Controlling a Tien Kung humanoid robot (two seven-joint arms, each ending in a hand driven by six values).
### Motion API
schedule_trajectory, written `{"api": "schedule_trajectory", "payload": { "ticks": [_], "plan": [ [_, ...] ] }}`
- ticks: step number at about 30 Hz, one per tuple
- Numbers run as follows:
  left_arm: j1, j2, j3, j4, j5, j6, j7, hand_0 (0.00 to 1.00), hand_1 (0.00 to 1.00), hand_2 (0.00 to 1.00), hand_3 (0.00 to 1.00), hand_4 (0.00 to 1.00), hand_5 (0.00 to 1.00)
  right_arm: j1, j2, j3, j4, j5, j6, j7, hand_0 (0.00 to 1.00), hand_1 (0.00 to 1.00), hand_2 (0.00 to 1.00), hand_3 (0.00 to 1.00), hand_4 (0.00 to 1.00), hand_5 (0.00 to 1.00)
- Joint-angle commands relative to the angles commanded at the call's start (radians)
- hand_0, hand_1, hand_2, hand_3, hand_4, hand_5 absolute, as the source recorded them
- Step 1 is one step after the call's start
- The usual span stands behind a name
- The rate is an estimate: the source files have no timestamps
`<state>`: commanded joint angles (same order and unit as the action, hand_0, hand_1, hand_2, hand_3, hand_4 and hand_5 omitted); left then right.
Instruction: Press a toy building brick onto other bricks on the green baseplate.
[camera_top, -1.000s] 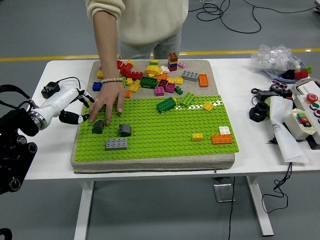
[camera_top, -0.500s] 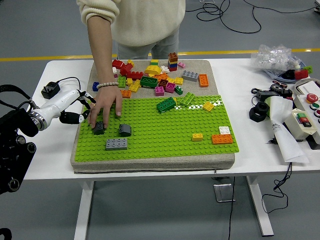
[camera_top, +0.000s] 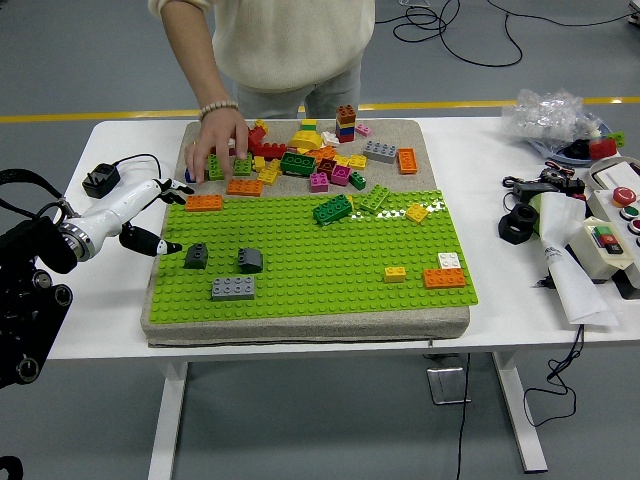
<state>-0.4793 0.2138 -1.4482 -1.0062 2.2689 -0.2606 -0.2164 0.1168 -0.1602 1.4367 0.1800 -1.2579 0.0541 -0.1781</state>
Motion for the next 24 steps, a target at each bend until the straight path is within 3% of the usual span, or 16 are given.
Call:
{"api": "schedule_trajectory", "payload": {
  "ticks": [2,3,10,24],
  "plan": [
    [0.001,0.000,0.002,-0.002,0.000,-0.003,0.000,0.871,0.772,0.736,0.822,0.864,0.026,0.000,0.000,0.000,0.000,-0.001,0.000,0.000,0.787,0.721,0.759,0.767,0.998,0.692],
    [0.001,0.001,0.003,-0.003,0.000,-0.007,-0.001,0.858,0.759,0.639,0.794,0.764,0.002,0.000,0.000,0.000,0.000,-0.001,0.000,-0.001,0.788,0.721,0.759,0.767,0.998,0.692],
    [0.000,-0.007,0.031,0.006,0.000,-0.030,-0.001,0.854,0.757,0.644,0.794,0.776,0.002,0.001,0.000,-0.002,0.000,-0.001,-0.002,0.001,0.788,0.721,0.759,0.766,0.998,0.691],
    [-0.024,-0.031,0.060,0.068,0.000,-0.019,-0.004,0.861,0.755,0.641,0.790,0.777,0.002,0.004,-0.002,0.001,0.000,0.002,-0.002,0.000,0.787,0.721,0.759,0.766,0.998,0.691]
  ]
}}
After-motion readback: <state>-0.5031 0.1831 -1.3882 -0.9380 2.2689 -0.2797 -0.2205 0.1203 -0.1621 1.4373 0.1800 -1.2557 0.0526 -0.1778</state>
